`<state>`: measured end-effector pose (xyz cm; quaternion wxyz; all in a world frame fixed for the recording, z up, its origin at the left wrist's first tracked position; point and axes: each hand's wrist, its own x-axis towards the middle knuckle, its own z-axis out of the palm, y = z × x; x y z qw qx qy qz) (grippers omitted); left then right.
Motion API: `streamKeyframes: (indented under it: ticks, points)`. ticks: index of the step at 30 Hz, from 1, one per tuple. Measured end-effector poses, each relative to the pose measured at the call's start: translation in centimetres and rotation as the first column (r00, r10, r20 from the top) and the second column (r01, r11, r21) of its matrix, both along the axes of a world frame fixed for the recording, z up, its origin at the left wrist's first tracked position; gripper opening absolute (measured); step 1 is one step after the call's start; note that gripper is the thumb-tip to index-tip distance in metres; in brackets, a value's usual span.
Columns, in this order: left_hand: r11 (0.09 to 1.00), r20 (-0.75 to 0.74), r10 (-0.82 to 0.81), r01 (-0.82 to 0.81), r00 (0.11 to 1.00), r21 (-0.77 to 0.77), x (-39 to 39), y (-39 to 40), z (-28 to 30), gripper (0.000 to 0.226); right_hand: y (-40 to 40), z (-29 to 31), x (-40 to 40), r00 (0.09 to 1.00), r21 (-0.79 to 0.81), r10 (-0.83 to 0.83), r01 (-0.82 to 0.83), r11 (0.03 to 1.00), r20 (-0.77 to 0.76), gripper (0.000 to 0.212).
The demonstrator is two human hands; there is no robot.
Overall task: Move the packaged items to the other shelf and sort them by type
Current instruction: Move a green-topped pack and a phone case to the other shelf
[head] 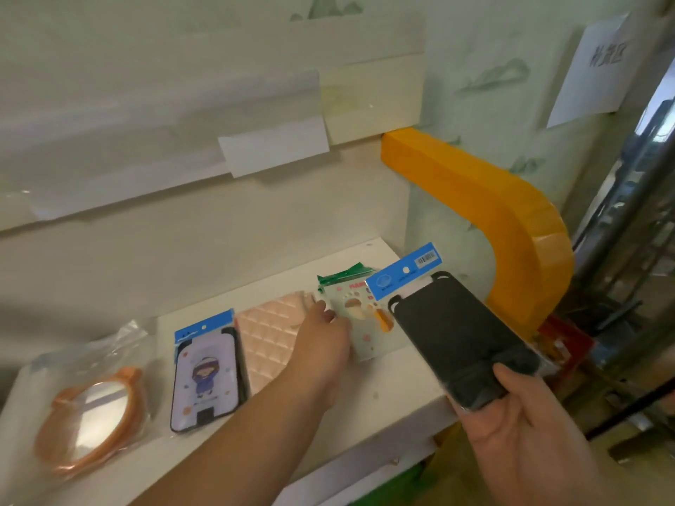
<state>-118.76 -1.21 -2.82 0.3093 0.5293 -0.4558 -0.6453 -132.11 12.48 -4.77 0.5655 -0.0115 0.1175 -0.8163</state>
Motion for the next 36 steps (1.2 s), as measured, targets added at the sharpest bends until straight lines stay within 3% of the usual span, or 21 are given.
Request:
streamKeyframes:
  ticks: [2,3,5,6,8,10,11,13,16,18,20,22,25,30,34,36]
  points:
    - [0.995,0.118,-0.035,0.045,0.992,-0.084,1.5,0.2,0.5,0.043,-0.3,-0.6,-0.1,0.997,0.162,-0.068,0.073,0.984,-0.039,0.041]
    - [0.990,0.165,-0.047,0.069,0.985,-0.127,2.5,0.2,0.8,0.051,-0.3,-0.5,0.4,0.998,0.081,-0.027,0.032,0.996,-0.063,0.048]
    - [0.957,0.294,-0.049,0.129,0.954,-0.259,4.9,0.3,2.0,0.041,-0.3,0.4,1.7,0.982,0.102,0.011,0.008,0.995,-0.190,0.053]
    - [0.925,0.406,-0.032,0.181,0.913,-0.334,6.3,0.2,2.6,0.033,-0.6,0.2,2.2,0.948,0.246,0.007,0.075,0.966,-0.318,0.042]
    - [0.823,0.642,0.079,0.313,0.763,-0.473,9.5,0.2,3.4,0.032,-0.8,0.7,4.0,0.829,0.379,0.049,0.201,0.903,-0.558,0.023]
    - [0.762,0.786,0.198,0.411,0.586,-0.500,12.7,0.3,3.6,0.049,-1.6,1.2,5.5,0.742,0.388,0.130,0.185,0.903,-0.657,0.024]
    - [0.760,0.801,0.236,0.409,0.550,-0.505,14.0,0.5,3.8,0.056,-2.0,1.5,6.3,0.644,0.414,0.185,0.223,0.883,-0.742,0.024]
    - [0.772,0.826,0.291,0.391,0.483,-0.501,16.2,0.9,4.4,0.057,-3.2,1.6,7.4,0.326,0.370,0.268,0.305,0.878,-0.906,0.024]
    - [0.807,0.857,0.316,0.360,0.407,-0.468,19.2,1.9,4.8,0.057,-5.0,1.8,9.6,-0.061,0.202,0.225,0.259,0.945,-0.972,0.023]
    - [0.809,0.841,0.339,0.325,0.422,-0.490,21.0,2.4,4.6,0.063,-6.8,1.3,11.1,-0.343,0.081,0.149,0.204,0.976,-0.927,0.035]
    - [0.813,0.834,0.353,0.302,0.424,-0.497,22.4,3.0,4.3,0.053,-8.9,0.8,13.1,-0.648,-0.063,0.036,0.129,0.990,-0.761,0.044]
    - [0.806,0.823,0.356,0.299,0.443,-0.510,23.2,3.6,4.4,0.047,-10.5,0.7,15.3,-0.821,-0.068,-0.010,0.035,0.997,-0.570,0.061]
    - [0.798,0.792,0.374,0.267,0.482,-0.540,24.5,4.3,4.6,0.045,-11.5,0.4,18.6,-0.888,0.025,-0.025,-0.041,0.999,-0.459,0.063]
    - [0.774,0.777,0.401,0.274,0.486,-0.571,25.9,5.2,5.2,0.046,-12.0,-0.9,21.5,-0.951,0.071,-0.021,-0.046,0.996,-0.309,0.042]
    - [0.762,0.771,0.402,0.286,0.494,-0.581,26.4,5.4,5.6,0.051,-12.2,-1.5,22.1,-0.938,0.113,-0.008,-0.050,0.992,-0.347,0.050]
    - [0.763,0.780,0.392,0.301,0.488,-0.572,26.3,5.6,5.9,0.051,-11.7,-0.7,21.8,-0.915,0.119,-0.021,-0.075,0.990,-0.403,0.043]
